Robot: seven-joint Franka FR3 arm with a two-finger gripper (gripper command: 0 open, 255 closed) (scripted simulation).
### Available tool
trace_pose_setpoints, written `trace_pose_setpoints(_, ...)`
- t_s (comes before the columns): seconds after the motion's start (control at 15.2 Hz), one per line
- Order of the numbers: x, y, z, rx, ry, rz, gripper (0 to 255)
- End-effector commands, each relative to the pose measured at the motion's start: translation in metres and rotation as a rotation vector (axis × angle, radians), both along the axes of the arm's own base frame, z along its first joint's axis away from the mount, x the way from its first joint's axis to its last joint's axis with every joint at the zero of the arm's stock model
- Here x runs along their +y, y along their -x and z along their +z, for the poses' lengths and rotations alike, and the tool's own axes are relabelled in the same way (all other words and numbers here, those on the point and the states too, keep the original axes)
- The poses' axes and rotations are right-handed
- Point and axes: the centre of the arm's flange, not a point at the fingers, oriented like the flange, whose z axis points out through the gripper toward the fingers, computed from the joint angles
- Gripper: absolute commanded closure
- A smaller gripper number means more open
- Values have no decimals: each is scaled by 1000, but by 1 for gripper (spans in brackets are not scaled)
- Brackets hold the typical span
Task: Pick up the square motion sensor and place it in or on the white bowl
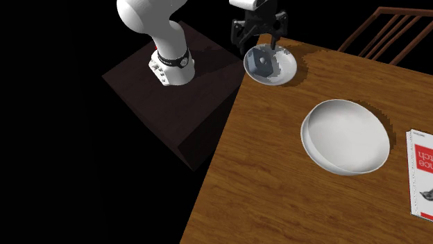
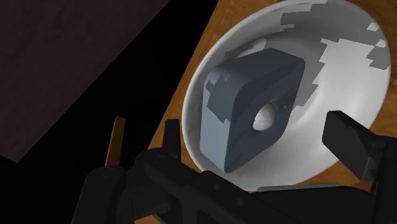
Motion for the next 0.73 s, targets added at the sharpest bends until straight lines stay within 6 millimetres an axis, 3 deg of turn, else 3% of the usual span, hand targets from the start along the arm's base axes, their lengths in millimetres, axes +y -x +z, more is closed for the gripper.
trace_pose_setpoints(0.0,0,0,-9,-3,-2,-25,0)
trace_pose_setpoints(0.26,0,-3,-28,-3,-2,-25,0)
trace_pose_setpoints(0.66,0,-3,-28,-3,-2,-25,0)
